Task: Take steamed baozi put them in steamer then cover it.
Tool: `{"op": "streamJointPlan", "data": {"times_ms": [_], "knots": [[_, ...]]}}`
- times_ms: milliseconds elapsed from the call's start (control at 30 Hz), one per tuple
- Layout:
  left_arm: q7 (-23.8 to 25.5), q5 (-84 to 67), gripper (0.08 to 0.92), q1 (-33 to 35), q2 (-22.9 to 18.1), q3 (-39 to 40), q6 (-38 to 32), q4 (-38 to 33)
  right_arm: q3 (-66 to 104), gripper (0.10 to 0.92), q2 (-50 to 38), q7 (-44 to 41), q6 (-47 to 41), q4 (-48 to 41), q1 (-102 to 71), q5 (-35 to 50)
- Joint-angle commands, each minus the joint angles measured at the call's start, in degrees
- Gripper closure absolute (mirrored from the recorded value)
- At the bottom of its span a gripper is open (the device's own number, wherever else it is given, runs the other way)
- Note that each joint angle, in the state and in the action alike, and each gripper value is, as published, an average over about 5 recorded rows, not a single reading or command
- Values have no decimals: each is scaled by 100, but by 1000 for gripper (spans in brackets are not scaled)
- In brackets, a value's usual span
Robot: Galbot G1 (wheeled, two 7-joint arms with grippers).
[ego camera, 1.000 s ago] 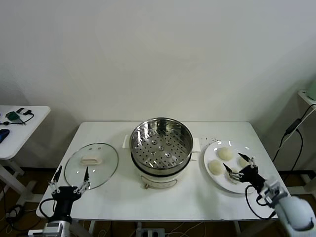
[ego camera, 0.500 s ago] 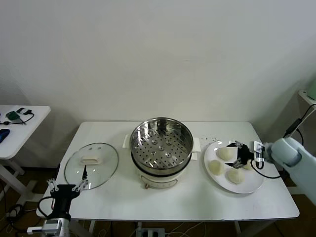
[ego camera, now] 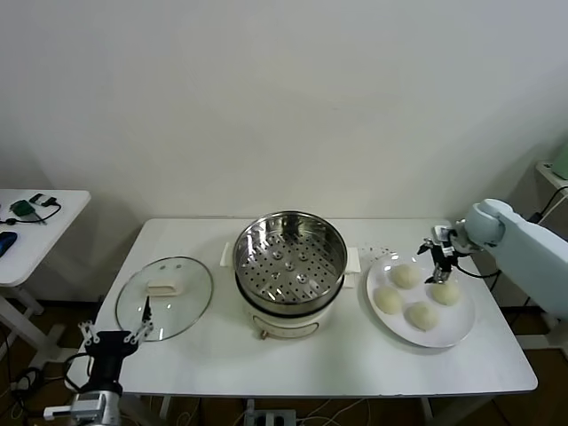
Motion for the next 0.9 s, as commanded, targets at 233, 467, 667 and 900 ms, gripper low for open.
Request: {"op": "streamJointPlan", "data": {"times_ms": [233, 467, 667, 900], "knots": [[-47, -45, 177, -12, 5, -57, 88, -21, -265, 203, 791, -125, 84, -899, 40, -197], [-47, -53, 177, -11, 17, -122, 89, 0, -207, 203, 954, -148, 190, -1186, -15, -327], [-49, -67, 177, -19, 22, -146, 85, 25, -24, 213, 1099, -166, 279, -1446, -64, -436], [-48, -67, 177, -16, 30, -167, 88, 1, 73, 328, 1151, -226, 333, -1511, -49, -486]]}}
